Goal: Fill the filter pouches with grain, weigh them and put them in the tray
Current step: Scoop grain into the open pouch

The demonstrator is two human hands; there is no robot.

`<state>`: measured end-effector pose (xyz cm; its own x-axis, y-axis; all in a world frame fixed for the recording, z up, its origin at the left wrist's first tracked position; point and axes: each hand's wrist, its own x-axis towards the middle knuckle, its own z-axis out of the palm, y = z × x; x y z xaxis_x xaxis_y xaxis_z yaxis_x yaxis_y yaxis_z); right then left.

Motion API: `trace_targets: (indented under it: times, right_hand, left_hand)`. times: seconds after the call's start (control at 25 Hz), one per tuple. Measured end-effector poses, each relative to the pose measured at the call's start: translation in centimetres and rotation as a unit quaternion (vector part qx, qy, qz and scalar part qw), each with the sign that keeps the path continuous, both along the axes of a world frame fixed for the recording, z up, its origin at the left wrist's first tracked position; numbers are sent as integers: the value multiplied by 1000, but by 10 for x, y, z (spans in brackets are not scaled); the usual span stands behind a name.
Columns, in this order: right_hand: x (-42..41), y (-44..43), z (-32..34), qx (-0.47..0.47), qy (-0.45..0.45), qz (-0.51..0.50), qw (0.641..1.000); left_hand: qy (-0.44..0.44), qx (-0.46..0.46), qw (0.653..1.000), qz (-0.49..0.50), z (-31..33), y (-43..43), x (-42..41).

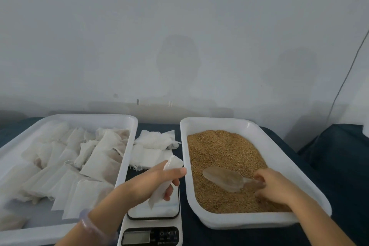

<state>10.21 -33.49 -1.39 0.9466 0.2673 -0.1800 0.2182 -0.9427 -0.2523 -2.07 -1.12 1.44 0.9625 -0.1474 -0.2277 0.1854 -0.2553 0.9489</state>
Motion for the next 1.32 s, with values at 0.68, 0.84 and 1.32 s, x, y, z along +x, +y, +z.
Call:
trace_targets:
  times: [0.68,0.84,1.32]
  right_hand:
    - [7,10,22,-128,-149,154,968]
    - [-1,18,10,-57,-95,177,978]
    - [-10,-21,26,105,-68,63,990]
  left_hand:
    - [-47,67,995,53,11,-11,1]
    - [-95,75,991,59,18,-27,11]
    - [-184,206,959,65,16,-66,59]
